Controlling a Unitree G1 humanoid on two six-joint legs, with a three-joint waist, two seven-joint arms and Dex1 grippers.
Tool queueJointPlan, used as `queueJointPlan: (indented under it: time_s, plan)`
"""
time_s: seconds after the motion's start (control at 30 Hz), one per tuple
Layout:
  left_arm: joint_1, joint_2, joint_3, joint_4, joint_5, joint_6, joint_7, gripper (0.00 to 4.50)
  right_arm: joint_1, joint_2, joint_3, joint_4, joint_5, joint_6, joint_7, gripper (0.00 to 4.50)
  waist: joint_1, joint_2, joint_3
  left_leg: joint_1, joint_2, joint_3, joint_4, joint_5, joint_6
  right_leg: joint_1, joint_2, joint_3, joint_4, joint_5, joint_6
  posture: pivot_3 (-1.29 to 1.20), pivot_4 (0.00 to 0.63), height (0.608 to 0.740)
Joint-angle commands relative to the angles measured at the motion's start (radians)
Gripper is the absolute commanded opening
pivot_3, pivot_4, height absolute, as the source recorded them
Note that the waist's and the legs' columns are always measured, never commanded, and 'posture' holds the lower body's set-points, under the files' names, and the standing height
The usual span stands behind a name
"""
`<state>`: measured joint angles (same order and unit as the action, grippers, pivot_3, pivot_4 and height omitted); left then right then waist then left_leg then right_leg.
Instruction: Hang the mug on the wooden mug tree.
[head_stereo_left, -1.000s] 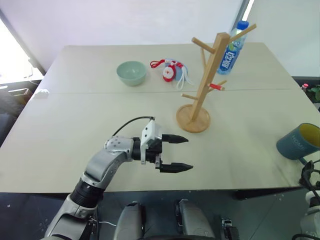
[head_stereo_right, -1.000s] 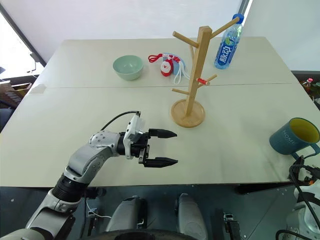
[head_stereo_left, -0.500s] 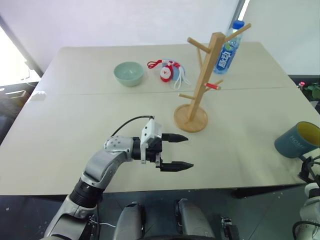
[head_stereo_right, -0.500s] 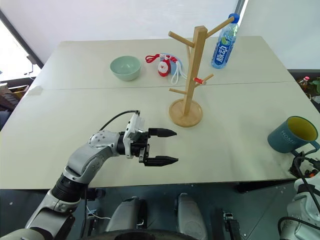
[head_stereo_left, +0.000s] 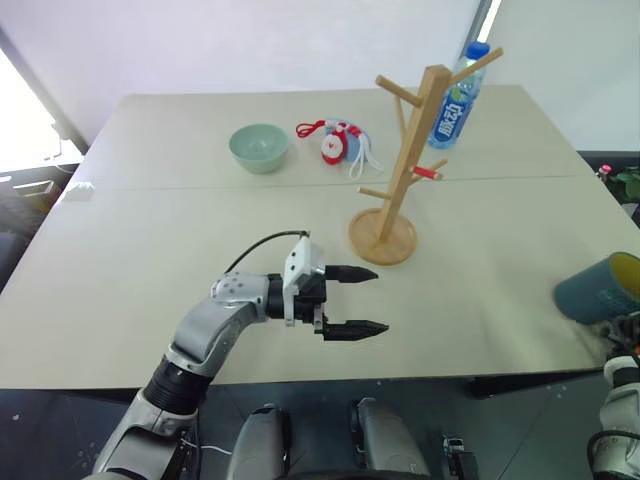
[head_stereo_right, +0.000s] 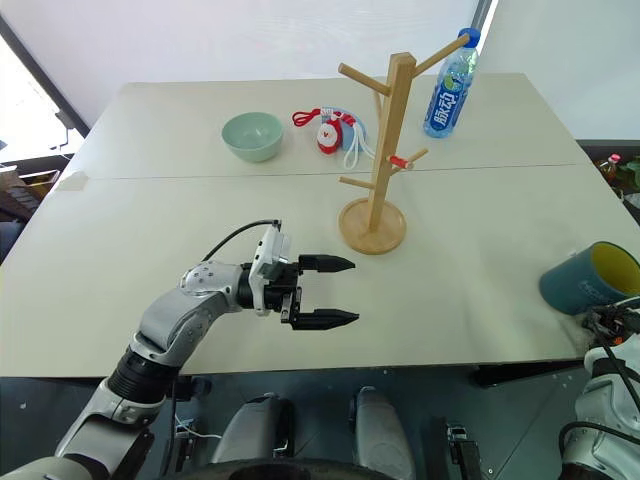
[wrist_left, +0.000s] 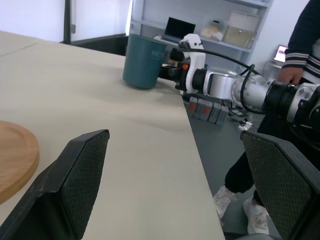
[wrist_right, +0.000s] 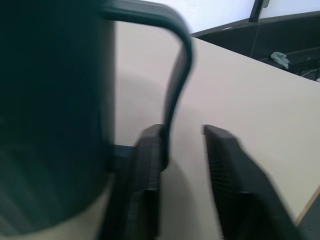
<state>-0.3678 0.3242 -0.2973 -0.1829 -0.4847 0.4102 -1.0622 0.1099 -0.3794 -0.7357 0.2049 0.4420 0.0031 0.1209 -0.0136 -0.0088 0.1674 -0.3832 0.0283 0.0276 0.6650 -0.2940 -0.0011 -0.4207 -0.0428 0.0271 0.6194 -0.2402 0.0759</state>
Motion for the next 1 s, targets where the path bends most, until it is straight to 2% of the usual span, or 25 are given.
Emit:
queueJointPlan:
  time_s: [0.03, 0.17, 0.27, 0.4, 0.6, 1.0]
  plan:
    - [-0.006, -0.008, 0.007, 0.003, 0.01, -0.038, -0.002, 4.5, 0.009, -0.013, -0.013, -0.049, 0.018, -0.026, 0.026, 0.04, 0.0, 0.0, 0.0, 0.0, 0.0, 0.0, 0.0, 0.0, 0.0, 0.0, 0.0, 0.0, 0.0, 0.0, 0.0, 0.0, 0.15, 0.74]
    - [-0.002, -0.007, 0.009, 0.014, 0.018, -0.051, -0.003, 4.5, 0.024, -0.014, -0.001, -0.083, 0.008, -0.03, 0.039, 0.04, 0.0, 0.0, 0.0, 0.001, 0.0, 0.0, 0.0, 0.0, 0.0, 0.0, 0.0, 0.0, 0.0, 0.0, 0.0, 0.0, 0.15, 0.74]
    - [-0.006, 0.019, 0.055, 0.077, 0.038, -0.085, 0.007, 4.5, 0.2, -0.112, 0.193, -0.409, -0.199, -0.097, 0.198, 0.04, -0.001, 0.008, -0.003, 0.0, 0.0, 0.0, 0.0, 0.0, 0.0, 0.0, 0.0, 0.0, 0.0, 0.0, 0.0, 0.0, 0.15, 0.74]
    - [0.01, 0.052, 0.099, 0.118, 0.05, -0.127, 0.003, 4.5, 0.282, -0.247, 0.347, -0.691, -0.29, -0.08, 0.344, 0.04, -0.01, 0.003, -0.001, 0.008, 0.001, -0.001, -0.001, 0.0, 0.0, 0.003, 0.002, 0.002, 0.003, -0.002, 0.003, 0.0, 0.15, 0.74]
    - [0.01, 0.07, 0.13, 0.138, 0.048, -0.151, -0.006, 4.5, 0.122, -0.319, 0.426, -0.846, -0.283, 0.094, 0.366, 0.04, 0.005, -0.004, 0.001, 0.011, 0.002, -0.003, 0.002, 0.001, -0.001, 0.009, 0.001, -0.001, 0.002, -0.002, 0.002, 0.0, 0.15, 0.74]
    - [-0.008, 0.097, 0.225, 0.062, -0.064, -0.049, 0.0, 4.5, -0.135, -0.372, 0.472, -0.832, -0.279, 0.256, 0.405, 0.04, 0.0, -0.006, 0.002, 0.008, -0.001, -0.003, 0.0, -0.001, 0.001, 0.01, -0.001, -0.001, -0.002, -0.002, 0.002, 0.0, 0.15, 0.74]
